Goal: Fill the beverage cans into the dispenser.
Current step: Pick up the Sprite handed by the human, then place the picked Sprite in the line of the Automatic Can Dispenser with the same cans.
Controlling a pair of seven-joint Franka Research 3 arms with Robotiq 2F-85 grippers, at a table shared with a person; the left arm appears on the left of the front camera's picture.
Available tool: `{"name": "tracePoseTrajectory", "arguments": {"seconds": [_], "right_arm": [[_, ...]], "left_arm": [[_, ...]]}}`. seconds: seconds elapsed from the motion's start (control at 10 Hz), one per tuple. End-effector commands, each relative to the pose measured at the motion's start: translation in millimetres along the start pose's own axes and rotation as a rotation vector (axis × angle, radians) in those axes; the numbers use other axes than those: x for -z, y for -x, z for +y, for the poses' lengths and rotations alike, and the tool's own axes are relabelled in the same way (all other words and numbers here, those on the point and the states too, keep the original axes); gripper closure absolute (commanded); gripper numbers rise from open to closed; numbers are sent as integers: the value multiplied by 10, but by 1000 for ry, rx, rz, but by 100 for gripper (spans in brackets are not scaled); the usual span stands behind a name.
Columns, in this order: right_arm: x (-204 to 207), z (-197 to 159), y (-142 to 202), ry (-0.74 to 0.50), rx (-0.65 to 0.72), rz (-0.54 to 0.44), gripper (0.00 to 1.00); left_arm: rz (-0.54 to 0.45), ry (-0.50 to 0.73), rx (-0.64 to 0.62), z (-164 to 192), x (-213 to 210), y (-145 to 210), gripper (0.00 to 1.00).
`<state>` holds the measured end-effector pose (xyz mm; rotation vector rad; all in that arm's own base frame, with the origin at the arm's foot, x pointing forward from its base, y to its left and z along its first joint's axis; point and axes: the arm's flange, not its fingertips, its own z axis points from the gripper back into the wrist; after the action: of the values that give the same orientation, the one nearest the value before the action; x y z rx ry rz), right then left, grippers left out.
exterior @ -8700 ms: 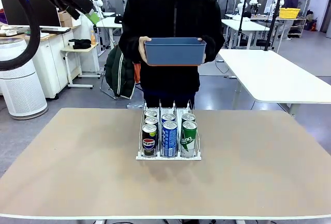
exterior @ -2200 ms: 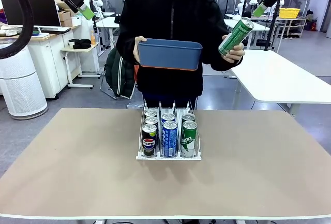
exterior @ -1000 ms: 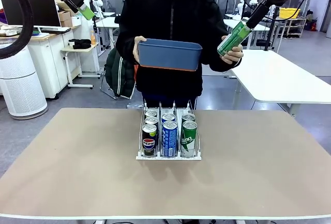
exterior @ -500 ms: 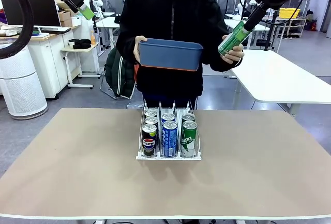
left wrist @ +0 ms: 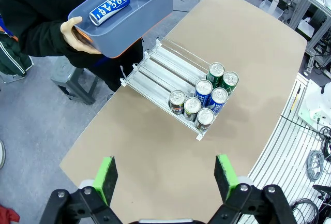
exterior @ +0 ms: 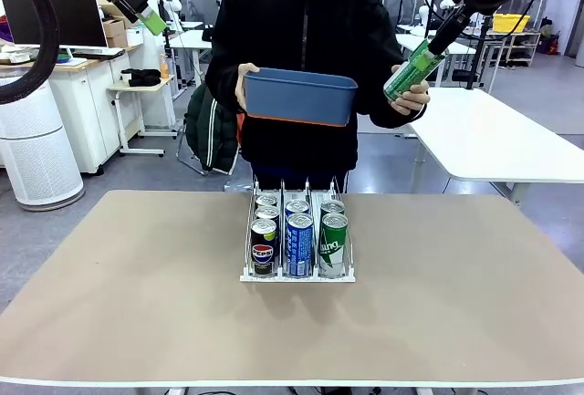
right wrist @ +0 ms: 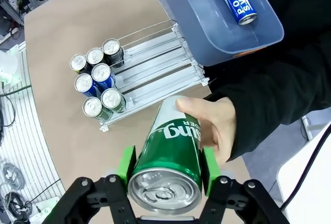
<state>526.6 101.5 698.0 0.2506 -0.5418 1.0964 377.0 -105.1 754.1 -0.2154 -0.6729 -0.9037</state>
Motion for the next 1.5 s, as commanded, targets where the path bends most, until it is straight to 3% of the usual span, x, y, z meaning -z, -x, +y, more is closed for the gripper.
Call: {"name": "tracePoseTrajectory", "arguments": {"seconds": [0.0,1.4], "right_arm": [[24,8,39,10,-8,-9,100],[-7,-21,24,5,1,-1,100]], "left_arm": [[1,1,0,5,-3,11,0],[1,1,0,5,-3,11,0]]}}
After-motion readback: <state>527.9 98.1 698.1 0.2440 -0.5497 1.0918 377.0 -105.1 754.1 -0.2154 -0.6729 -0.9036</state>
